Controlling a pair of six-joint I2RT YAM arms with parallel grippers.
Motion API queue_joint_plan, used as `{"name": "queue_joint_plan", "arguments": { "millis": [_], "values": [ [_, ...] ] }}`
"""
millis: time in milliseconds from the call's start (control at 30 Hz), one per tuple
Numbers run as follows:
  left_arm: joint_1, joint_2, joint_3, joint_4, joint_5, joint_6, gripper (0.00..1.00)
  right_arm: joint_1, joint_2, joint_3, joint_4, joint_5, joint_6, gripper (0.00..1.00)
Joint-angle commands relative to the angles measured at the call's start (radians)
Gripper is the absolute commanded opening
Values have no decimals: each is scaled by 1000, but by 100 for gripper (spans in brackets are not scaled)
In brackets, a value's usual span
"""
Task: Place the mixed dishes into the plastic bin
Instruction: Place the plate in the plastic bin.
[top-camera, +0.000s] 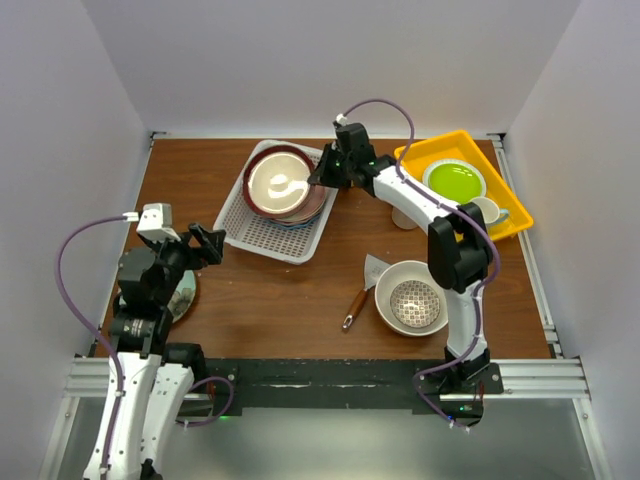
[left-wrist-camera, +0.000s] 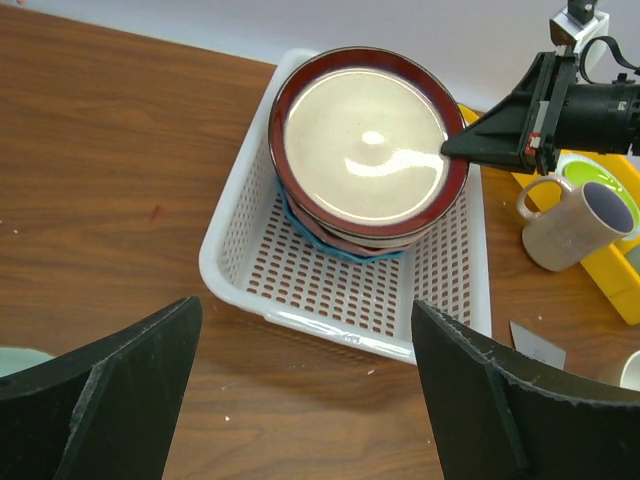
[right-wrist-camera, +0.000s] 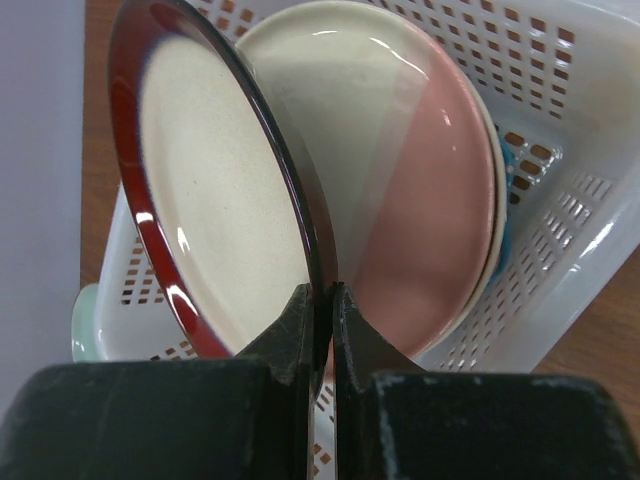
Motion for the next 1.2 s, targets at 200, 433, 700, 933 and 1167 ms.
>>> {"name": "queue_joint_plan", "arguments": {
  "millis": [200, 433, 700, 933, 1167],
  "values": [
    [-4, -12, -60, 106, 18, 30, 91, -36, -2, 85, 175, -133, 154, 0],
    [-4, -15, -63, 110, 17, 30, 91, -37, 27, 62, 179, -154, 172, 6],
    [-4, -15, -68, 111, 12, 28, 91, -39, 28, 39, 163, -133, 157, 25],
    [-4, -15, -71, 111, 10, 27, 91, -37, 30, 40, 141, -104, 134, 39],
    [-4, -15, -71, 110, 7, 28, 91, -39, 21, 43, 110, -69, 93, 47]
  ]
}}
